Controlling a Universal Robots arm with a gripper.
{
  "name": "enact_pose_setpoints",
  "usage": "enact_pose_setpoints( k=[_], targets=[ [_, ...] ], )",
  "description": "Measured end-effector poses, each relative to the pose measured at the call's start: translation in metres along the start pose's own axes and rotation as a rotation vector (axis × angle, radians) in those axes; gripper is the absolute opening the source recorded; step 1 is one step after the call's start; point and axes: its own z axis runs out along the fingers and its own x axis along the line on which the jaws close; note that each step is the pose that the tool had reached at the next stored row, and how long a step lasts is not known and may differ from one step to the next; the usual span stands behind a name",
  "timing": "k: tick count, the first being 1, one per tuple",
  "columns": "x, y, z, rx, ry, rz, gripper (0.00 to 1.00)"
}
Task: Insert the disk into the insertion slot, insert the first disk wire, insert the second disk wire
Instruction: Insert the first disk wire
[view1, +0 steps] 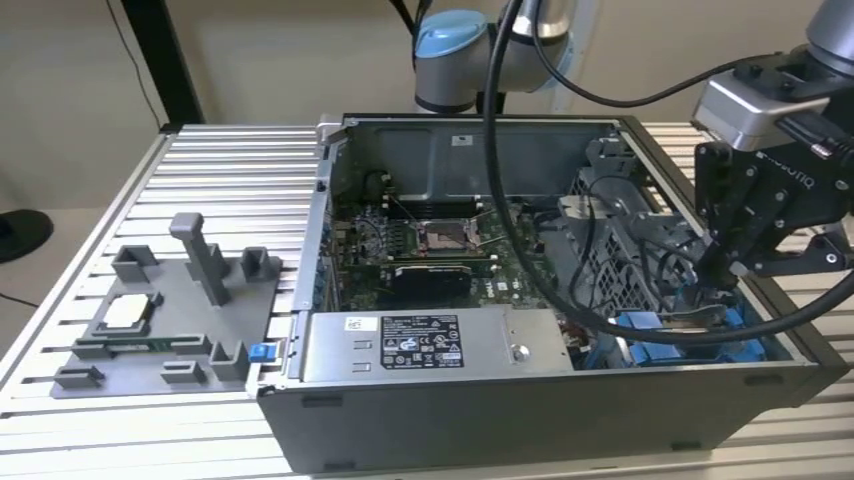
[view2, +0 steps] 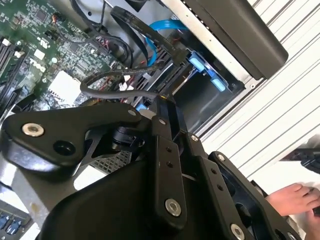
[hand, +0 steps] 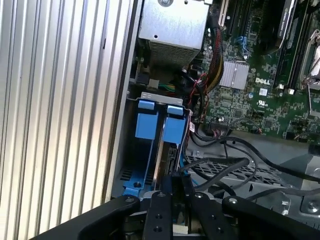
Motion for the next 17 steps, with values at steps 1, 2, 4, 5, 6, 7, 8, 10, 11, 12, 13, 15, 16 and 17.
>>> enact_pose_setpoints(
  k=[1, 2, 4, 5, 6, 7, 8, 10, 11, 12, 13, 15, 16, 17],
  targets=[
    [0.0004, 0.0001, 0.0007, 0.0001, 0.0002, 0.003, 0.0],
    [0.0008, 0.0001, 0.0015, 0.0001, 0.0002, 0.006, 0.0],
    [0.0014, 0.0002, 0.0032, 0.0003, 0.0004, 0.013, 0.0],
    [0.0017, 0.0002, 0.004, 0.0003, 0.0008, 0.016, 0.0],
    [0.002, 0.0001, 0.0049, 0.0004, 0.0009, 0.02, 0.0],
    [0.0022, -0.0001, 0.0058, 0.0005, 0.0009, 0.022, 0.0],
    [0.0025, -0.0004, 0.0067, 0.0005, 0.0009, 0.025, 0.0],
    [0.003, -0.0012, 0.0083, 0.0006, 0.0011, 0.031, 0.0],
    [0.0032, -0.0017, 0.0092, 0.0007, 0.0012, 0.033, 0.0],
    [0.0034, -0.0023, 0.01, 0.0008, 0.0012, 0.036, 0.0],
    [0.0036, -0.0031, 0.0108, 0.0008, 0.0013, 0.038, 0.0],
    [0.0041, -0.0053, 0.012, 0.0009, 0.0017, 0.043, 0.0],
    [0.0042, -0.0062, 0.0123, 0.0009, 0.0017, 0.044, 0.0],
    [0.0042, -0.0065, 0.0123, 0.0009, 0.0017, 0.045, 0.0]
  ],
)
